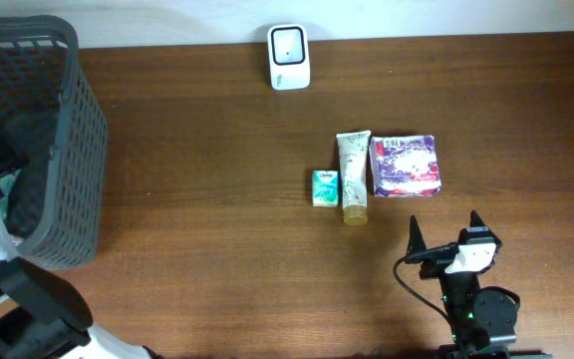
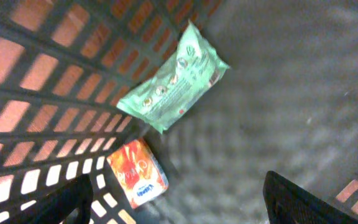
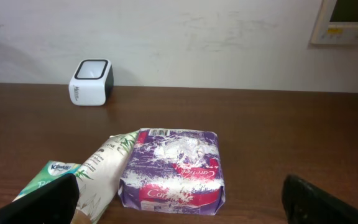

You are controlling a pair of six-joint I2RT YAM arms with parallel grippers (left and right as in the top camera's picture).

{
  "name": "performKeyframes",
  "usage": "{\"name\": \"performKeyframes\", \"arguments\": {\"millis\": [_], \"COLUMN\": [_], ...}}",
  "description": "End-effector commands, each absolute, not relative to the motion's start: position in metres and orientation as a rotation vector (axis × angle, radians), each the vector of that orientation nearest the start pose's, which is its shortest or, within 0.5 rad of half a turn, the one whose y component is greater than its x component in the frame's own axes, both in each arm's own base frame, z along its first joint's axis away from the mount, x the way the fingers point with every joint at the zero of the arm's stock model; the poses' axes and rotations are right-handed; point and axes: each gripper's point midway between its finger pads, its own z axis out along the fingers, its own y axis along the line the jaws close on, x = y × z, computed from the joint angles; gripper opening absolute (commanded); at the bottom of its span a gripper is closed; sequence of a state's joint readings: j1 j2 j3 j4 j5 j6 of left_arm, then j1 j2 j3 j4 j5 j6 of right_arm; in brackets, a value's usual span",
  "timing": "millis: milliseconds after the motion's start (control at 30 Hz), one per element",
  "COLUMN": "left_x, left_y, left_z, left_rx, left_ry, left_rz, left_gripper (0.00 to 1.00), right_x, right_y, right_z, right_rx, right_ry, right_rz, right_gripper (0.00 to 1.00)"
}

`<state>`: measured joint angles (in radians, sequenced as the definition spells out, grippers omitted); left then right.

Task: Scan the item barcode
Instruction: 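Reach the left gripper into the basket and grasp the orange pack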

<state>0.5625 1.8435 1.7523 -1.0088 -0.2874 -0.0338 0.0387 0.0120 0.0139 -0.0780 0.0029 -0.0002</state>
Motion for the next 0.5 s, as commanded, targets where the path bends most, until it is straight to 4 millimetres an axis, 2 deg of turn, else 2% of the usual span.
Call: {"name": "performKeyframes", "arguments": {"millis": [0, 67, 200, 267, 367, 433, 467], "left_x": [0.338, 0.317, 0.313, 0.31, 0.302, 0.295, 0.293], "left_y": [0.284, 0.292, 0.291, 0.292, 0.298, 0.306, 0.307], "left_z": [0.148, 0.127, 0.088, 0.071, 0.063, 0.06, 0.058], "left_rx": [-1.125, -1.323, -1.372, -1.445, -1.545, -1.593, -1.611], "left_ry": [2.618, 2.61, 2.696, 2.695, 2.655, 2.639, 2.637], "left_rz": [0.569, 0.715, 0.731, 0.734, 0.732, 0.711, 0.682], "left_gripper": [0.89, 0.92, 0.95, 0.91, 0.84, 0.7, 0.68], "right_x": [0.246, 0.246, 0.246, 0.246, 0.246, 0.246, 0.246], "right_y": [0.006, 0.006, 0.006, 0.006, 0.006, 0.006, 0.006], "right_z": [0.155, 0.155, 0.155, 0.155, 0.155, 0.155, 0.155], "right_rx": [-0.02, -0.02, -0.02, -0.02, -0.02, -0.02, -0.02], "right_ry": [1.653, 1.653, 1.653, 1.653, 1.653, 1.653, 1.653], "right_rz": [0.017, 0.017, 0.018, 0.018, 0.017, 0.018, 0.017], "right_gripper": [0.99, 0.99, 0.99, 0.99, 0.99, 0.98, 0.99]}}
